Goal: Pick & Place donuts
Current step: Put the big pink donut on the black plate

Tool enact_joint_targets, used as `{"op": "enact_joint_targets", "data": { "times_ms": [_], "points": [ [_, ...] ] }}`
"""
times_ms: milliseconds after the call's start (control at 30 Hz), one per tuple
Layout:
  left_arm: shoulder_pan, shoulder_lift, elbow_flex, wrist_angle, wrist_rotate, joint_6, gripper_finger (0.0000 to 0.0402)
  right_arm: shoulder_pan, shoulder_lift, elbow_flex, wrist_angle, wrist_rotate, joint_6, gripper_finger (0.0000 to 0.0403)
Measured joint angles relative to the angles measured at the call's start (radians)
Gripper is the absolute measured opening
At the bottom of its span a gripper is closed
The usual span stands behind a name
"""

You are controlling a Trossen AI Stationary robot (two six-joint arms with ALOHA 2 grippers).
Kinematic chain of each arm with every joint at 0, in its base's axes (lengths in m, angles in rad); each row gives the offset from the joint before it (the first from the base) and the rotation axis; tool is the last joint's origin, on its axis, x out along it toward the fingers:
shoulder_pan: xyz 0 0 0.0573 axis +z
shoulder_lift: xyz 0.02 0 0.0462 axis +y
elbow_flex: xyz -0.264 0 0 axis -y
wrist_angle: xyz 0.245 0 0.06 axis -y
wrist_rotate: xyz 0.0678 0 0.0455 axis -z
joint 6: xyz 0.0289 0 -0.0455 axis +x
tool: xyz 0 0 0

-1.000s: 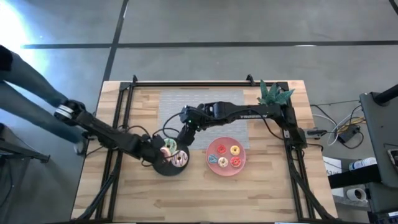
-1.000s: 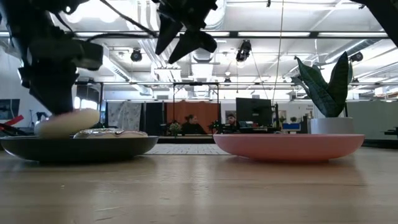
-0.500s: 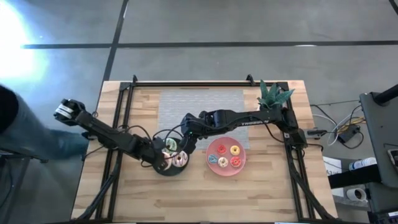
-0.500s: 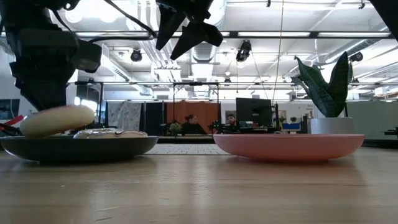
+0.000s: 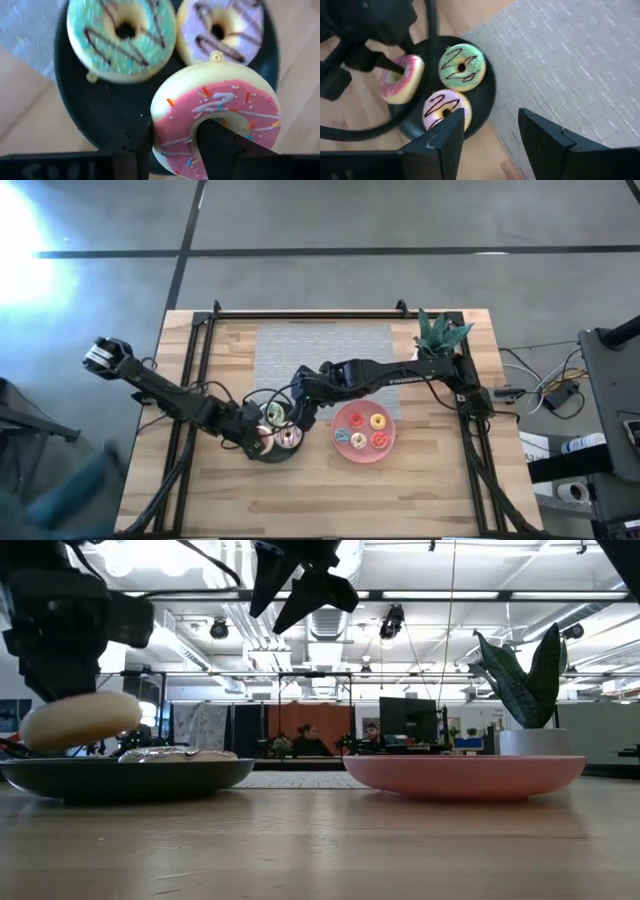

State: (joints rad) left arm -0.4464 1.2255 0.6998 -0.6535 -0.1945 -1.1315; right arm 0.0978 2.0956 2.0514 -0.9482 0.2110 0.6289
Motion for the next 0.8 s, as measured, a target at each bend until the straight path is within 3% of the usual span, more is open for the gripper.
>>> {"op": "enact_joint_targets", "data": {
  "times_ms": [267,433,567,667,800],
  "points": [
    [-0.077,-0.054,0.0,0.025,-0.186,0.127,0.0117,-0.003,0.0,-0.077,0.087,-0.172,0.054,0.0177],
    [-0.099,-0.057,0.0,0.025,-0.232,0.16,0.0117,-0.006,0.0,-0.242,0.521,-0.355,0.223,0.0165],
    [-0.1,-0.056,-0.001,0.025,-0.235,0.159,0.0117,-0.004,0.0,-0.401,0.905,-0.399,0.395,0.0137],
    [-0.099,-0.056,-0.001,0.025,-0.242,0.159,0.0117,-0.005,0.0,-0.482,1.056,-0.399,0.493,0.0111],
    [-0.099,-0.052,-0.003,0.031,-0.242,0.16,0.0117,0.0,0.0,-0.533,1.117,-0.397,0.544,0.0082]
  ]
}}
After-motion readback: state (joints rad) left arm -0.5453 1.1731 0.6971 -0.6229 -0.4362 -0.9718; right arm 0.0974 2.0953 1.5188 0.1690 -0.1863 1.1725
